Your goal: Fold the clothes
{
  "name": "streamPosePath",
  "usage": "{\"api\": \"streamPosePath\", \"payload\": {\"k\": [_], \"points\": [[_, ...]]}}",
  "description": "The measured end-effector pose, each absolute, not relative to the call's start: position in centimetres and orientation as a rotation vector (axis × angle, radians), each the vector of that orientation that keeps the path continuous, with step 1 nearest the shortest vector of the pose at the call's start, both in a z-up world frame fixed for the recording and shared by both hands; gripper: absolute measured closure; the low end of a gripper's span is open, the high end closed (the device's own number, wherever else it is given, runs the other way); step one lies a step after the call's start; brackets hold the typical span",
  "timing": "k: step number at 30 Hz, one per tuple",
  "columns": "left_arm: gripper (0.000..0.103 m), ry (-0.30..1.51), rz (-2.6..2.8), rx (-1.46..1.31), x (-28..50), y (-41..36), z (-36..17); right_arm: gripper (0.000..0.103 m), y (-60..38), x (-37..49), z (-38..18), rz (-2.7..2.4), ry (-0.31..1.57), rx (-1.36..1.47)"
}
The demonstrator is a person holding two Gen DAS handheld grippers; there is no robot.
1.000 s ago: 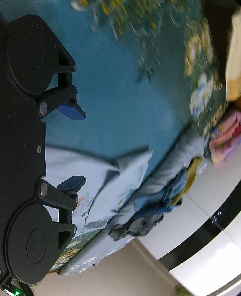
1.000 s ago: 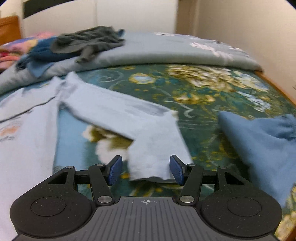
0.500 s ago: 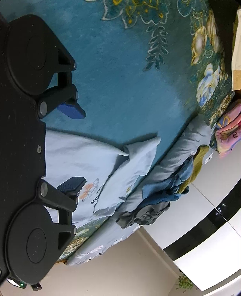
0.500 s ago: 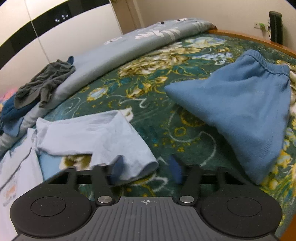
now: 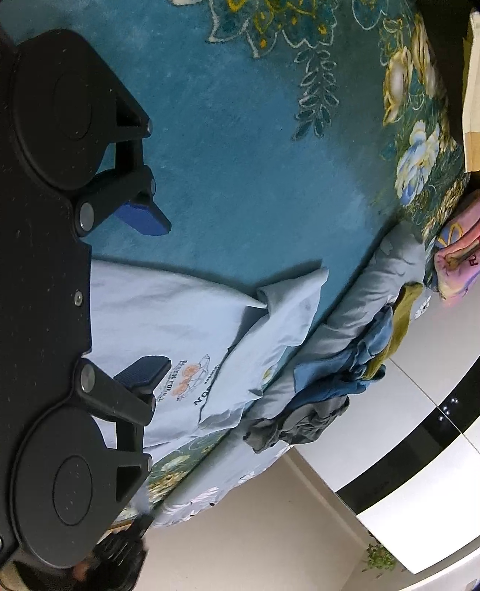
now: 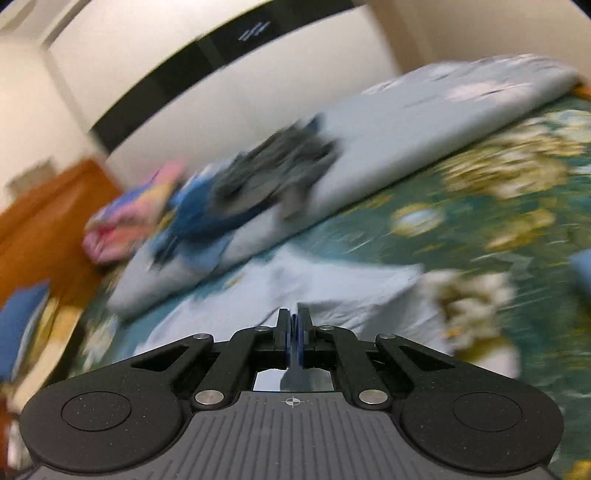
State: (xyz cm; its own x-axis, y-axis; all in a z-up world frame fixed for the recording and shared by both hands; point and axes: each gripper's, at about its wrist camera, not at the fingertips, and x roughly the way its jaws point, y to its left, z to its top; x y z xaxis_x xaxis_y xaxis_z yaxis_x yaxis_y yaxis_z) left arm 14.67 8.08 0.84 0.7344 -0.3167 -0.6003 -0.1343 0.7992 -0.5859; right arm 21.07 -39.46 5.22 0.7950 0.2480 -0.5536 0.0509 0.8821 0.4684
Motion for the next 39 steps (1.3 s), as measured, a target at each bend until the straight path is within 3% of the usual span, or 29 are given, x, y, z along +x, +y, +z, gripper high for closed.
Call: {"api": "streamPosePath", "payload": {"k": [7,13,16,18,20,28,39], "points": [[0.033,0.759,-0.113,-0.63,14.2,8.2,1.3,0.101,-29.8,25.9,-0.5,0.261,0.852,0.454],[0.032,0.787,-0.138,-0.594,15.0,6.7,0.8,0.099,-28.2,26.9,-2.6,0.257,0.915,0.412],[0.032,0.801,-0.199,-0.576,16.3,4.2,0.8,0.089,-29.5,26.2,-1.6,0.284,0.879,0.434],[0.032,0.8,-0.272,-0.563,17.6,2.0,0.9,0.07,-31.0,25.0,-0.3,0.295,0.814,0.47],[0.03,0.807,-0.348,-0.523,19.2,-1.1,0.7,0.061,-32.8,23.7,0.6,0.289,0.754,0.502],[0.03,0.813,-0.431,-0.359,25.8,-11.8,-2.5,0.057,-38.6,18.5,0.1,0.155,0.712,0.529],[0.031,0.758,-0.48,-0.458,26.9,-13.3,-4.0,0.057,-43.4,14.7,-3.1,0.066,0.734,0.625]]}}
